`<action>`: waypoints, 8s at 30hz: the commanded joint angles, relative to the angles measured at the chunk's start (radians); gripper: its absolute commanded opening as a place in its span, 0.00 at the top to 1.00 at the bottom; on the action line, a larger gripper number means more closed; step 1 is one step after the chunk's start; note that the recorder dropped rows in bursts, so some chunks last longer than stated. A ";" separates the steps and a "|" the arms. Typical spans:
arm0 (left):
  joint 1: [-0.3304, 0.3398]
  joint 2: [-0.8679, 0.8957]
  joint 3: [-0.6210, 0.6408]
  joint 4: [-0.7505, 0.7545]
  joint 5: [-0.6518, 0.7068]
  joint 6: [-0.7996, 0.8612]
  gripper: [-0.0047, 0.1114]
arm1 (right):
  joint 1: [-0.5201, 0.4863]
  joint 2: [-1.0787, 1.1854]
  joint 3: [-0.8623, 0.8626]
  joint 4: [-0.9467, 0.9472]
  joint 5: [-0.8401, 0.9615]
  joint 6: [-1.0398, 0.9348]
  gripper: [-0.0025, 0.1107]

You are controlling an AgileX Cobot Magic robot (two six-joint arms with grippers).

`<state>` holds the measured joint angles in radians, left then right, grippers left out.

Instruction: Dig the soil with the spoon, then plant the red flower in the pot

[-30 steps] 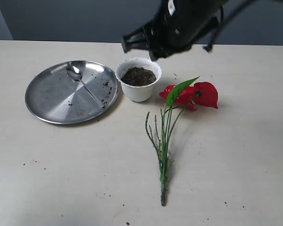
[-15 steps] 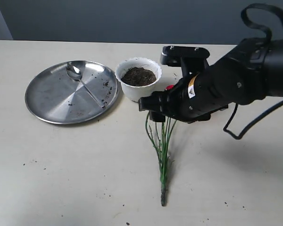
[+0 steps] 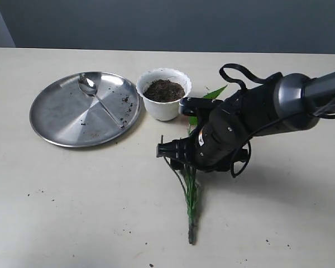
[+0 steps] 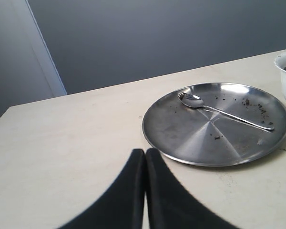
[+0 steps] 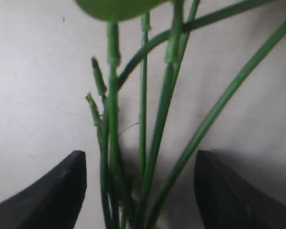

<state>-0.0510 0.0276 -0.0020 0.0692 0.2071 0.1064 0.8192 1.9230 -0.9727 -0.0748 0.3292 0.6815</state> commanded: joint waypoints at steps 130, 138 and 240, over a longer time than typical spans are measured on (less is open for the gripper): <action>-0.002 -0.004 0.002 0.001 -0.005 -0.005 0.96 | 0.198 0.389 -0.518 -1.660 0.569 1.413 0.98; -0.002 -0.004 0.002 0.001 -0.005 -0.005 0.96 | 0.198 0.413 -0.514 -1.559 0.483 1.424 0.98; -0.002 -0.004 0.002 0.001 -0.005 -0.005 0.96 | 0.335 0.267 -0.417 -1.592 0.815 1.436 0.98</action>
<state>-0.0510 0.0276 -0.0020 0.0692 0.2071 0.1064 1.1676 2.1924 -1.3979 -1.6707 1.1474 2.0824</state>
